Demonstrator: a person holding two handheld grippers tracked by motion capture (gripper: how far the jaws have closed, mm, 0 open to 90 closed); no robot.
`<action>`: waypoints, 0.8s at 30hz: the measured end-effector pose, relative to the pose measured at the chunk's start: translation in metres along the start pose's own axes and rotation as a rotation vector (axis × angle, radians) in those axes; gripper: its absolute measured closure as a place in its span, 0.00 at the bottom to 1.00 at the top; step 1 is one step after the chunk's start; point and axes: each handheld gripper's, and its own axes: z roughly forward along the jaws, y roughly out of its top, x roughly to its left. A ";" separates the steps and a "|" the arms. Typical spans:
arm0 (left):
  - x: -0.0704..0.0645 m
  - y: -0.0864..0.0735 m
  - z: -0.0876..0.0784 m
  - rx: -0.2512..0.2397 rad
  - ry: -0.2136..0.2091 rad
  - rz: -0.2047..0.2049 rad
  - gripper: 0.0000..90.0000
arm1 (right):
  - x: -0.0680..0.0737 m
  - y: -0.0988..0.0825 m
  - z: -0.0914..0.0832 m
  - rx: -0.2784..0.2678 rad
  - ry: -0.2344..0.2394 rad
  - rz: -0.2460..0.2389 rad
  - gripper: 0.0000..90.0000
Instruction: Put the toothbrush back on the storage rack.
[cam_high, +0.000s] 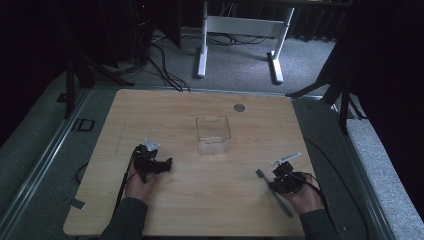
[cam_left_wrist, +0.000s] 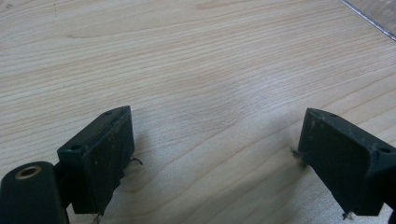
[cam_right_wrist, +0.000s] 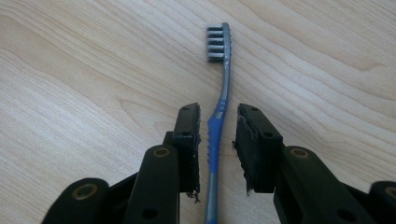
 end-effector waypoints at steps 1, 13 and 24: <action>0.000 0.000 0.000 0.000 0.001 0.000 0.12 | 0.000 0.000 0.000 0.005 0.002 0.001 0.77; 0.000 0.000 0.000 0.000 0.001 0.000 0.12 | -0.001 0.003 0.002 0.043 0.012 -0.006 0.77; 0.000 0.000 0.000 0.000 0.001 0.000 0.12 | -0.002 0.008 0.005 0.083 0.019 -0.024 0.78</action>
